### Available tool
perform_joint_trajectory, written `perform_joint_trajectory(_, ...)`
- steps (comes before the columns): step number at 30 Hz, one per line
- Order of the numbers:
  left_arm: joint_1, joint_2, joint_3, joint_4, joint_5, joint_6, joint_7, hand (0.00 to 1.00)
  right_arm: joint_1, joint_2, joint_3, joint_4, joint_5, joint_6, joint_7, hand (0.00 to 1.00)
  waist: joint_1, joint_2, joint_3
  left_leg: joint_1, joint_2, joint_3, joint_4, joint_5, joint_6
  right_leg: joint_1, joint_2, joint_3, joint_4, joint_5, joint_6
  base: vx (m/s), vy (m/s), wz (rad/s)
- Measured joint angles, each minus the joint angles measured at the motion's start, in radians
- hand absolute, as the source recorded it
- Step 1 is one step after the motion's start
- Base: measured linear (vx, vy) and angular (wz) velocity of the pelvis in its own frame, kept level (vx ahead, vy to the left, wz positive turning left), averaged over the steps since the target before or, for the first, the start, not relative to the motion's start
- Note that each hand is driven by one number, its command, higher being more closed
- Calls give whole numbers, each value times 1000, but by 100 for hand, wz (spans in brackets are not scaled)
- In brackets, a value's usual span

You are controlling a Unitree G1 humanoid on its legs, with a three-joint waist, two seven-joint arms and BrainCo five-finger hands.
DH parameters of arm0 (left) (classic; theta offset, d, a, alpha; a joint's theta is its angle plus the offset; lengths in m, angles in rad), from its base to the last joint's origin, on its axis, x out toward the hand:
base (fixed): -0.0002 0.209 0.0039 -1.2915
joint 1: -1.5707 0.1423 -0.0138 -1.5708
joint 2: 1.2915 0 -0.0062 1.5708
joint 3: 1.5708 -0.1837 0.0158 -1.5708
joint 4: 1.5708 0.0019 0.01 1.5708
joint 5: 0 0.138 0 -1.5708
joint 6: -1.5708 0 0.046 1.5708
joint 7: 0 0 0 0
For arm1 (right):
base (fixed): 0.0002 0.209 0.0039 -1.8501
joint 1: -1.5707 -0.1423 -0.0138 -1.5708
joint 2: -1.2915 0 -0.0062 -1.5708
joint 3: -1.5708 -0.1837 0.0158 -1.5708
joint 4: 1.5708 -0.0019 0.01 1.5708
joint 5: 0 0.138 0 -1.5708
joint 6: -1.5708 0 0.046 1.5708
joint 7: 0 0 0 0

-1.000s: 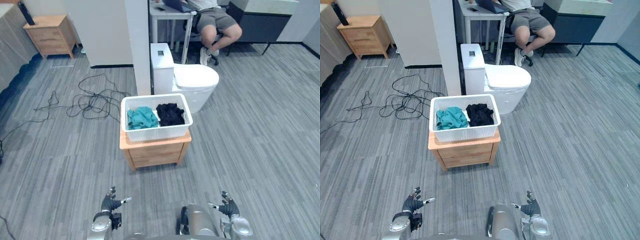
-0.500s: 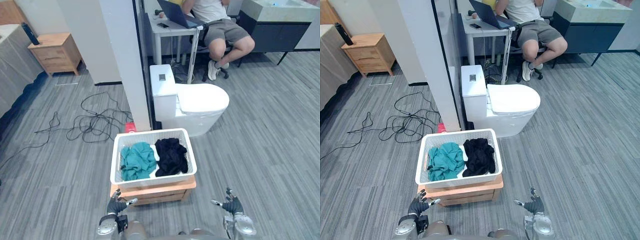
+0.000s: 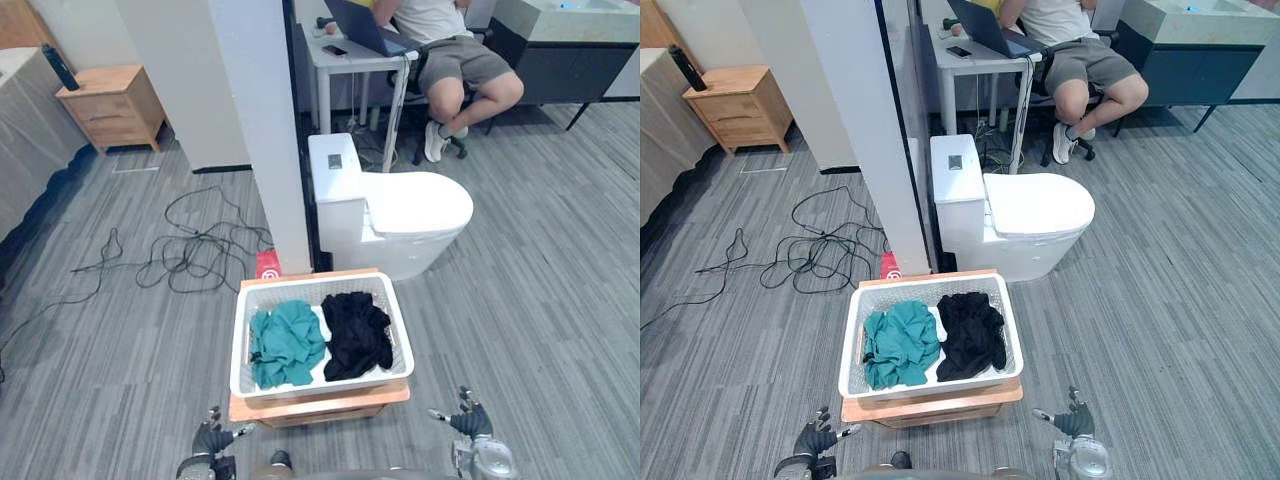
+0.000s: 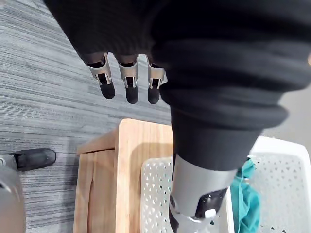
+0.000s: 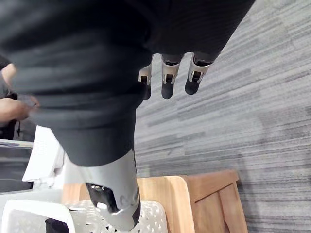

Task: Pick up the laundry basket with both hands and put the clothes into the washing machine.

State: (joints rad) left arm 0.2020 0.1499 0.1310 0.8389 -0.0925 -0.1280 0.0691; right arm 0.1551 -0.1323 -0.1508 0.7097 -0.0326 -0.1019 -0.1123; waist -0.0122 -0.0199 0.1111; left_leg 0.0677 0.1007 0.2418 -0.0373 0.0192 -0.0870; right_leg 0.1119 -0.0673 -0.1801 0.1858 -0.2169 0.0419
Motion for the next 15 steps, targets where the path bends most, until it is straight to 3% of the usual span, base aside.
perform_joint_trajectory(7,-10,60,70,-100,5,0,28,0,-16,-64,17,-180,-18,-8,-19,0,-2,0,-1,2,-12,-2,-34,24,9,-16,-4,11,-10,2,2,-44,3,0)
perform_joint_trajectory(15,-58,97,60,-289,-15,-25,68,0,-83,-83,91,-234,-20,-9,-21,0,-2,5,-1,-27,-38,-19,-57,44,19,-44,-17,11,-22,9,16,-36,34,5)
